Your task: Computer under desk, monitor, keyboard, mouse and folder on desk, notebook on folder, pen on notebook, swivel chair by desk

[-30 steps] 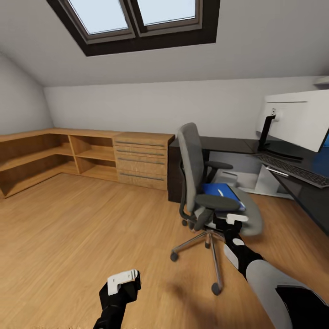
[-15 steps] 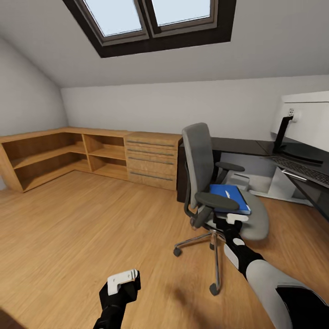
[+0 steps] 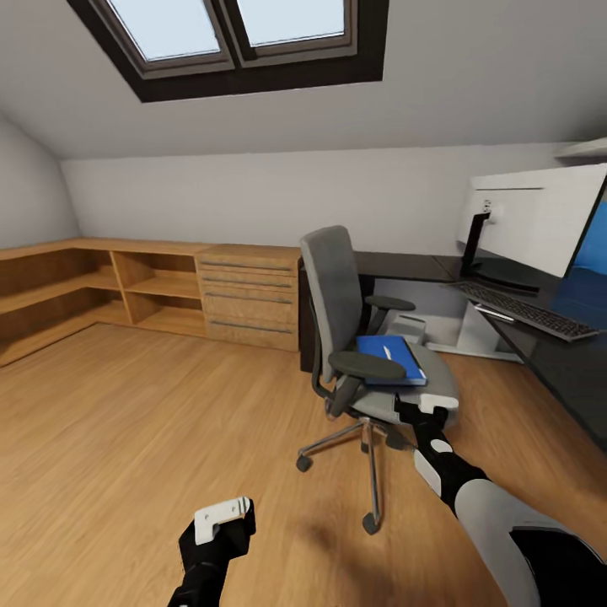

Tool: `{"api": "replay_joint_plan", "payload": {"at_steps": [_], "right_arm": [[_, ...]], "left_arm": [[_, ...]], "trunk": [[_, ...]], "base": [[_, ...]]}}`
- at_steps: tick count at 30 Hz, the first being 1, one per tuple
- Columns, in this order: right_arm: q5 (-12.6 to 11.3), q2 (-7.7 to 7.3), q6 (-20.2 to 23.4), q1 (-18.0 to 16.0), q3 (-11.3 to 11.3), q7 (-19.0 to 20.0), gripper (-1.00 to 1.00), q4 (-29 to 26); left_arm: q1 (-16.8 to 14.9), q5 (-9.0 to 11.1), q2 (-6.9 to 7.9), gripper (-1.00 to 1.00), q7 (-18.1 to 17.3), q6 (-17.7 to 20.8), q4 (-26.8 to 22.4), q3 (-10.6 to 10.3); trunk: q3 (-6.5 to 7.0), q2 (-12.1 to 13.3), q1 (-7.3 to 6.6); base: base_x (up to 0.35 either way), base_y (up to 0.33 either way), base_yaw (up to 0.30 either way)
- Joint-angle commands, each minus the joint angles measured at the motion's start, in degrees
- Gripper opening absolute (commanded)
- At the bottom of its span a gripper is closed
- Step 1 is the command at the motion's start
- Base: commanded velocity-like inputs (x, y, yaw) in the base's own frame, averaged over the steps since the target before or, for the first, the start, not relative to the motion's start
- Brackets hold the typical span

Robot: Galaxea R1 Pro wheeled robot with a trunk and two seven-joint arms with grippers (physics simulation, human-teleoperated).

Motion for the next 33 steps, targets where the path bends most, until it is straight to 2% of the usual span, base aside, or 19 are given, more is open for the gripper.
{"api": "replay_joint_plan", "payload": {"at_steps": [1,3,5,20,33], "right_arm": [[-0.32,0.02,-0.25,-0.05,-0.11,0.13,1.00,0.07],[-0.32,0.02,-0.25,-0.05,-0.13,0.13,1.00,0.07],[-0.32,0.02,-0.25,-0.05,-0.12,0.13,1.00,0.07],[-0.45,0.08,-0.25,-0.05,-0.06,0.15,1.00,0.17],[-0.58,0.20,0.26,-0.05,-0.07,0.36,1.00,0.14]], "left_arm": [[0.00,0.45,0.00,1.00,0.35,0.16,-0.11,0.26],[0.00,0.44,0.00,1.00,0.34,0.12,-0.11,1.32],[0.00,0.44,0.00,1.00,0.34,0.12,-0.11,1.52],[0.00,0.44,0.00,1.00,0.35,-0.05,-0.11,1.86],[0.00,0.44,0.00,1.00,0.35,-0.07,-0.11,1.83]], "trunk": [[-0.05,-0.02,-0.01],[-0.05,-0.02,-0.01],[-0.05,-0.02,-0.01],[-0.05,-0.02,-0.01],[-0.05,-0.02,-0.01]], "base": [[0.000,0.000,-0.291],[0.000,0.000,-0.291],[0.000,0.000,-0.292],[0.000,0.000,-0.283],[0.000,0.000,-0.026]]}}
